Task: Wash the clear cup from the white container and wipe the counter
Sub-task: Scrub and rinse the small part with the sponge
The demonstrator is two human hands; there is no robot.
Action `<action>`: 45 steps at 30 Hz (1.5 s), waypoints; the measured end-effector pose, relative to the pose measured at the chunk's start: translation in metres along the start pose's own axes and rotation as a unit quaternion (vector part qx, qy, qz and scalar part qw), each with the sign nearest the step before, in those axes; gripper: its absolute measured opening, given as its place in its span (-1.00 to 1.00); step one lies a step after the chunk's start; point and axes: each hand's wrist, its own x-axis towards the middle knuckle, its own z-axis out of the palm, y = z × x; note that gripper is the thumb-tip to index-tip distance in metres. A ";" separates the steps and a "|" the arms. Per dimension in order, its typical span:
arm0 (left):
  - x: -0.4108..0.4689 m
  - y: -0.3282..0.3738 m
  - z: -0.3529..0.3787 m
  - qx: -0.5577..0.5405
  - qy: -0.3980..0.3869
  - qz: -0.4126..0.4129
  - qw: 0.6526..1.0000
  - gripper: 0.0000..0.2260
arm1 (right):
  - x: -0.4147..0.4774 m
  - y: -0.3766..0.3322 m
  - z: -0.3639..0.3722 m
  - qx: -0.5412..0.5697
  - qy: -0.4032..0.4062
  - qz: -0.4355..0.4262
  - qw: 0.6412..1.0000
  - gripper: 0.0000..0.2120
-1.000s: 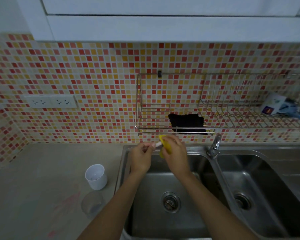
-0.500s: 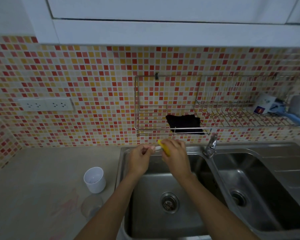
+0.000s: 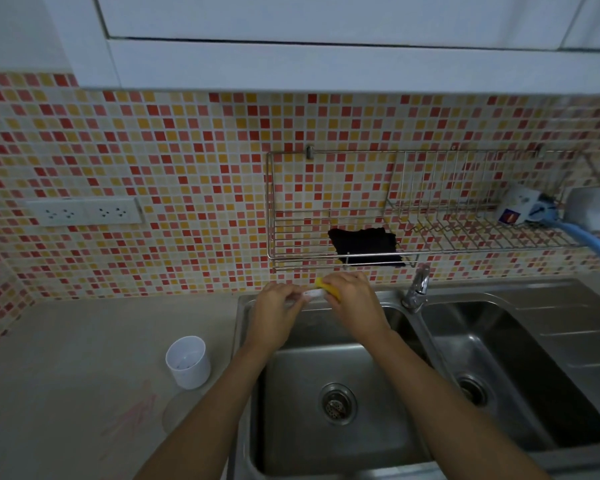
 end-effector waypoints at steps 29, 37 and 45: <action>0.006 0.017 -0.002 -0.105 -0.024 -0.043 0.993 -0.81 | 0.006 0.017 0.006 -0.072 0.008 -0.034 0.997 -0.74; 0.014 0.013 0.006 -0.101 -0.017 -0.100 0.990 -0.95 | -0.006 0.023 0.009 0.034 0.057 0.046 0.997 -0.71; 0.004 0.028 0.028 -0.231 -0.001 -0.225 0.947 -0.88 | -0.027 0.001 0.027 0.060 0.090 0.087 0.990 -0.67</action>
